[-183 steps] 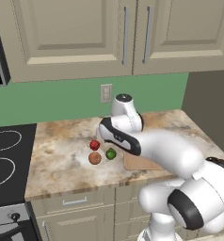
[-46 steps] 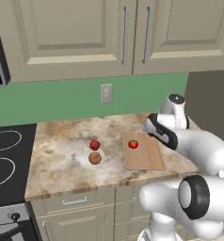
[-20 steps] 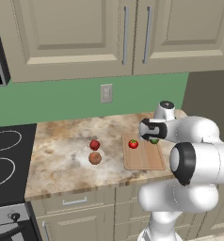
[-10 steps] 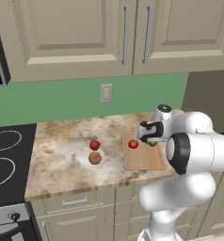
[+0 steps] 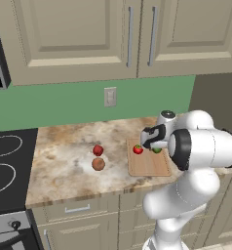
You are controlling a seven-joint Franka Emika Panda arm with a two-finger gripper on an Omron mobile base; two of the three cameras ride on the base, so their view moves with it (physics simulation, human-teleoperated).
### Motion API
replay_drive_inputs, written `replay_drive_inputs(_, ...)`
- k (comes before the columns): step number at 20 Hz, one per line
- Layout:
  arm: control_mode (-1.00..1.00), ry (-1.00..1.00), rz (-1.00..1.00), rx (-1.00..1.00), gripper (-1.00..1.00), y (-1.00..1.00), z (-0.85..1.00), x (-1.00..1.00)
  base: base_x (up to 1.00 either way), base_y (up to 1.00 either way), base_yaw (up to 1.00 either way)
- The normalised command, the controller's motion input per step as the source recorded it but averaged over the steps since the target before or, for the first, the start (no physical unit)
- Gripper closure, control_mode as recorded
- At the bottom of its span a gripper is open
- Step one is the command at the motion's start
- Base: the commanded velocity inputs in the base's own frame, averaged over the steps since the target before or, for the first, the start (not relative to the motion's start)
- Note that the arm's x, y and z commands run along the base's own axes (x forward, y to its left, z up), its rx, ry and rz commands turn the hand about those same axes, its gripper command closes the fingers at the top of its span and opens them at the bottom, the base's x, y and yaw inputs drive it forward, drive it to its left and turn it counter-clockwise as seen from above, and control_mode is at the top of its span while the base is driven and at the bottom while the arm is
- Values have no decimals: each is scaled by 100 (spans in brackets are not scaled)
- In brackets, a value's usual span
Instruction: Place the avocado, onion, tomato, and bell pepper on the cutting board.
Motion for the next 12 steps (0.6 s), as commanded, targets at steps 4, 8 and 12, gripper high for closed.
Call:
replay_drive_inputs(4,-100,1,0,0,-100,0,-15,10,0,0,0)
replay_drive_inputs(8,-100,0,0,0,-100,0,-3,2,0,0,0)
replay_drive_inputs(12,-100,0,0,0,-100,0,0,0,0,0,0)
